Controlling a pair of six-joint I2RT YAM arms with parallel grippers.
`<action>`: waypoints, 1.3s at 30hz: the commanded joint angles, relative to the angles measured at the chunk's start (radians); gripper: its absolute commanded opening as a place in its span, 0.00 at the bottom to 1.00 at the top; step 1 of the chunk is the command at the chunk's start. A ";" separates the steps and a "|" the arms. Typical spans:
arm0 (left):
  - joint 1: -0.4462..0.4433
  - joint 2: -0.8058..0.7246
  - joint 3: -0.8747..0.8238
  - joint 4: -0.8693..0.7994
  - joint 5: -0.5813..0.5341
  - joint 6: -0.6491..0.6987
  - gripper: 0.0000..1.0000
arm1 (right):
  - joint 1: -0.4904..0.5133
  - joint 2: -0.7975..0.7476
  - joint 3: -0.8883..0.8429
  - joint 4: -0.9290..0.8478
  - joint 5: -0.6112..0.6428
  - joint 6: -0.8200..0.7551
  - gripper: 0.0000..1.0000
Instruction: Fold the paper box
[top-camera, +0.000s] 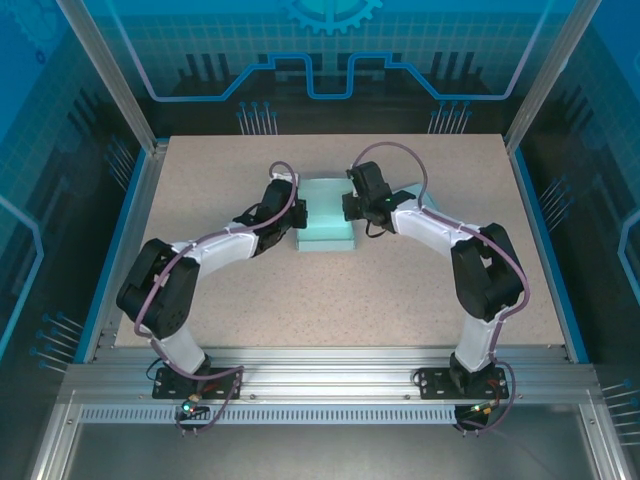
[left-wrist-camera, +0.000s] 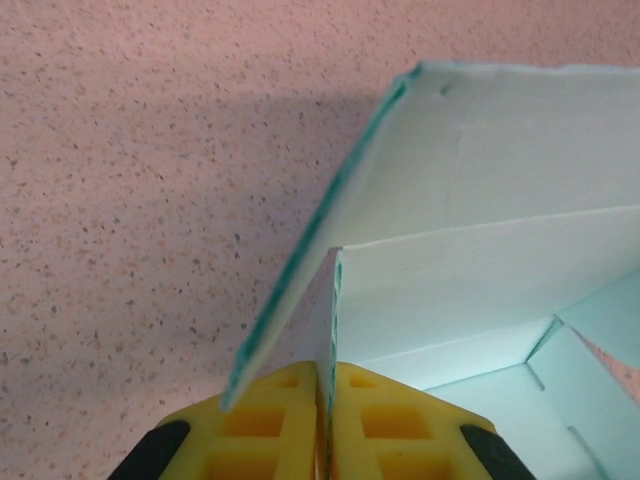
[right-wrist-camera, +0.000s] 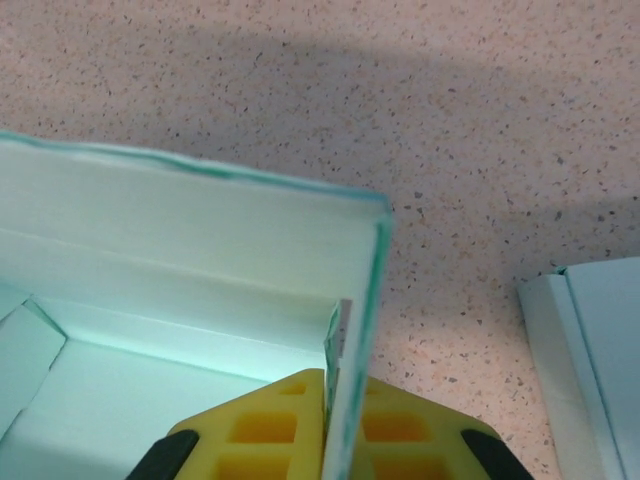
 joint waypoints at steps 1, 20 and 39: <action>-0.028 0.008 0.067 0.130 0.055 -0.070 0.11 | 0.055 -0.027 0.011 0.079 -0.047 -0.039 0.09; -0.116 0.061 -0.056 0.334 -0.013 -0.182 0.12 | 0.109 0.024 -0.069 0.265 -0.028 -0.003 0.08; -0.162 0.050 -0.213 0.384 -0.051 -0.197 0.12 | 0.140 -0.006 -0.250 0.308 -0.020 0.045 0.07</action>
